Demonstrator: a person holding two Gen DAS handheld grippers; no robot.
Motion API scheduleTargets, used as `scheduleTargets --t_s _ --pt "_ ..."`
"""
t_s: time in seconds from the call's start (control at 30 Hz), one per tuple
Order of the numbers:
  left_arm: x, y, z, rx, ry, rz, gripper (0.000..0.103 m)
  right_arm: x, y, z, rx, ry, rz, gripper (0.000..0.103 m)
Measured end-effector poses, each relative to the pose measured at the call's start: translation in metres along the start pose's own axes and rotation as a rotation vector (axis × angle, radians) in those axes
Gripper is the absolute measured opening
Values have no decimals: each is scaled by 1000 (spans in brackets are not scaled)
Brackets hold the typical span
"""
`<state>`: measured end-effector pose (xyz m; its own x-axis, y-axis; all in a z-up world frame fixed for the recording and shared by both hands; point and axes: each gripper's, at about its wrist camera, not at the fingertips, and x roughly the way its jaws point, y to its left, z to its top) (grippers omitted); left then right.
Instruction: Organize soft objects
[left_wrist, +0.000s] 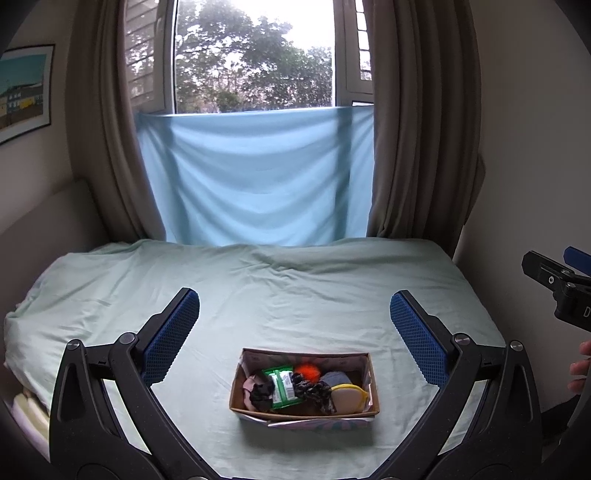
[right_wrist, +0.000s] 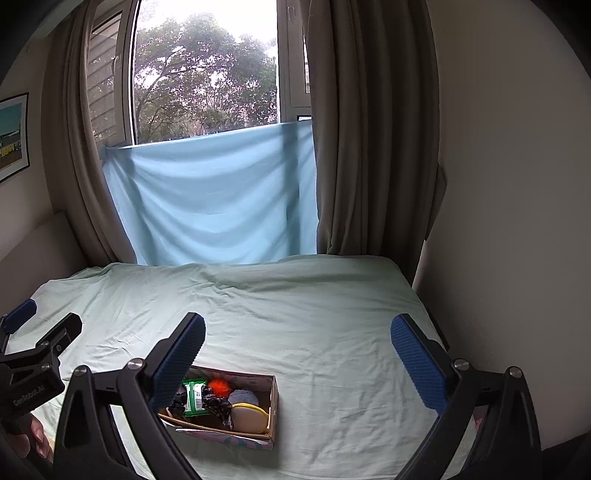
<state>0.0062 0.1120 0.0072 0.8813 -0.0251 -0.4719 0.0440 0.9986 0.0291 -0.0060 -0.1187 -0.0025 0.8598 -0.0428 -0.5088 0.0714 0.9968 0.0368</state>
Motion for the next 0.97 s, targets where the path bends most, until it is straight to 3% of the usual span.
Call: scheduleTargets --t_s 0.53,0.73,0.97 --pt "-5 -2 2 7 -29 18 103 -3 5 -3 11 -7 0 100" --pt "-12 -4 1 10 -68 72 103 -4 7 -3 12 -9 3 100" --pt "-7 -3 -2 13 -58 100 103 -2 9 -2 17 0 4 100"
